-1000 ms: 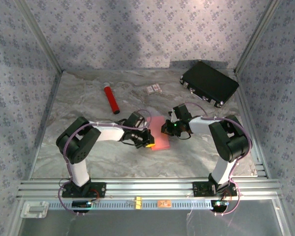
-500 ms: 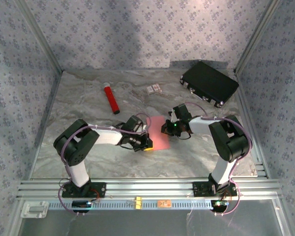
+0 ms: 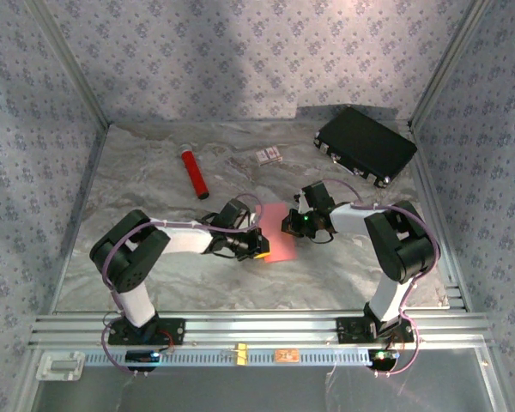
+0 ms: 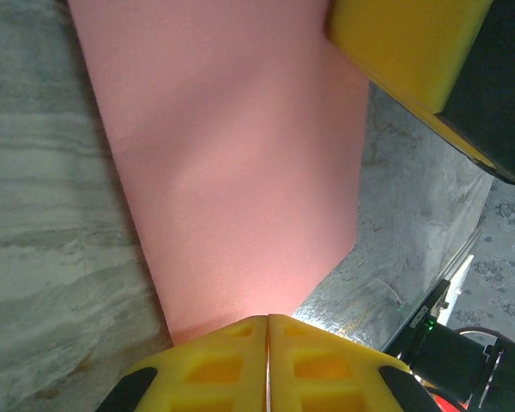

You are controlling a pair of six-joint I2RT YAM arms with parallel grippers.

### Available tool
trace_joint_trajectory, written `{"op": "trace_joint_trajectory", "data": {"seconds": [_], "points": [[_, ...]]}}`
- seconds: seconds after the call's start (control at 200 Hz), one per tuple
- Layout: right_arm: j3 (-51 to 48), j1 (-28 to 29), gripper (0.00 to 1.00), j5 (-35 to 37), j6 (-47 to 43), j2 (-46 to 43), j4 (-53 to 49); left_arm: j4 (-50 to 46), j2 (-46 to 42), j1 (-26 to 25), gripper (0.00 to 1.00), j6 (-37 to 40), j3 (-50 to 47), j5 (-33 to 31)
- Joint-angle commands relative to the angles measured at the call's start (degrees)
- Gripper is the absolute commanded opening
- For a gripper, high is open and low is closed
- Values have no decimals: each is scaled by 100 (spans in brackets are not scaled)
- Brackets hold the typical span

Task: Fold a paper plane with a square sheet of paper (pick it up from the middle)
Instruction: First fold the square sheet of paper in half at the center of the table.

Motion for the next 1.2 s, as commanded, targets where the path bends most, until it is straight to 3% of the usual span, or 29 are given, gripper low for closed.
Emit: {"op": "trace_joint_trajectory", "data": {"seconds": [0.0,0.19,0.725,0.934,1.059,1.194], "points": [[-208,-5,0,603,-4,212,-791,69,234,-35,8,33,78,48],[-207,0,0,603,-3,248,-784,-217,343,-109,7,281,-86,143],[-194,-1,0,588,-3,255,-753,-1749,-107,-475,6,1092,129,-481],[-154,16,0,-1,-54,107,-340,-1494,-728,-392,7,884,115,-705],[66,23,7,-417,-353,-338,-225,-819,-1055,-25,8,509,-9,-583],[263,1,14,-35,-447,-959,-655,-353,-908,509,10,289,116,-366]]}}
